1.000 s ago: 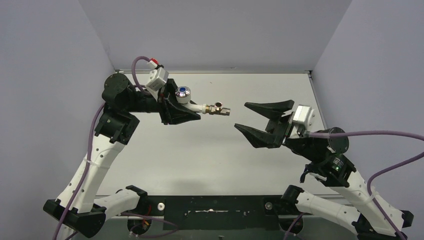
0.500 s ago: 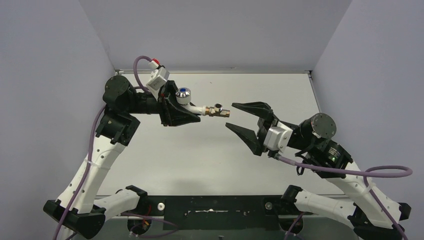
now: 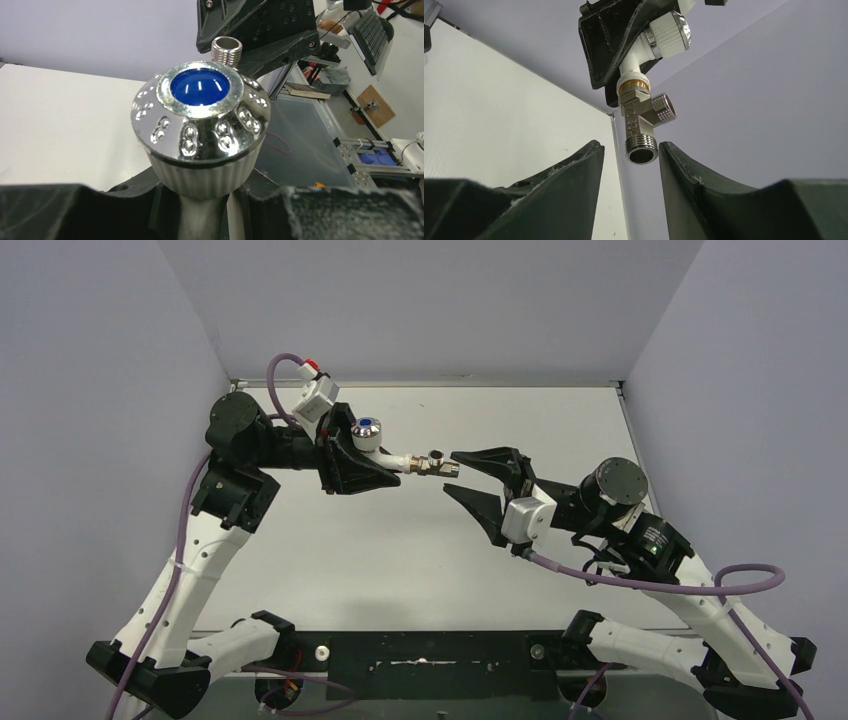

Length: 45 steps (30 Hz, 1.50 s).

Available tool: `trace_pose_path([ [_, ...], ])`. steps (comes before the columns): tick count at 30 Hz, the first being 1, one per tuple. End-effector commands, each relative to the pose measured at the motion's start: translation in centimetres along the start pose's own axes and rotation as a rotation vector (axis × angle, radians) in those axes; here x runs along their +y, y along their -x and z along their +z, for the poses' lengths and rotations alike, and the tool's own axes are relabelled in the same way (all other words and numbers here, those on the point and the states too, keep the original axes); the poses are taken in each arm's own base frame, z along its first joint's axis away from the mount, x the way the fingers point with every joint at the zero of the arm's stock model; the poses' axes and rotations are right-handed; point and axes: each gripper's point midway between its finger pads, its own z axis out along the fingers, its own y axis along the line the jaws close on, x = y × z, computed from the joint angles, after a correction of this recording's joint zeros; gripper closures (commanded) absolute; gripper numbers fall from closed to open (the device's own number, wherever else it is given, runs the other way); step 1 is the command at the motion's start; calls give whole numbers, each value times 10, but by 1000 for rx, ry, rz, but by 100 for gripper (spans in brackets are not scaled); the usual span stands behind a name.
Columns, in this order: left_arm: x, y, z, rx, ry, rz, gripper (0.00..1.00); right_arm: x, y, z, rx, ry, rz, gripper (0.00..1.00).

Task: Install the water faucets
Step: Screw the water faucet onto the adaptor.

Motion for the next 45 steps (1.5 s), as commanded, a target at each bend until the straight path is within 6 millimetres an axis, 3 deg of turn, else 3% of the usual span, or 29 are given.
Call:
trace_pose_path([
  [1, -15, 14, -2, -23, -34, 83, 100, -25, 28, -3, -74, -67, -69, 56],
  [12, -16, 12, -3, -22, -33, 90, 100, -23, 24, -1, -71, -68, -60, 65],
  [23, -15, 9, -2, -15, -34, 86, 100, -24, 24, -1, -71, -91, -5, 81],
  [34, -12, 11, -2, -17, -24, 98, 100, -24, 23, -3, -122, -176, 204, 94],
  [45, -10, 11, -1, -9, -36, 96, 100, -25, 27, -4, -140, -220, 479, 98],
])
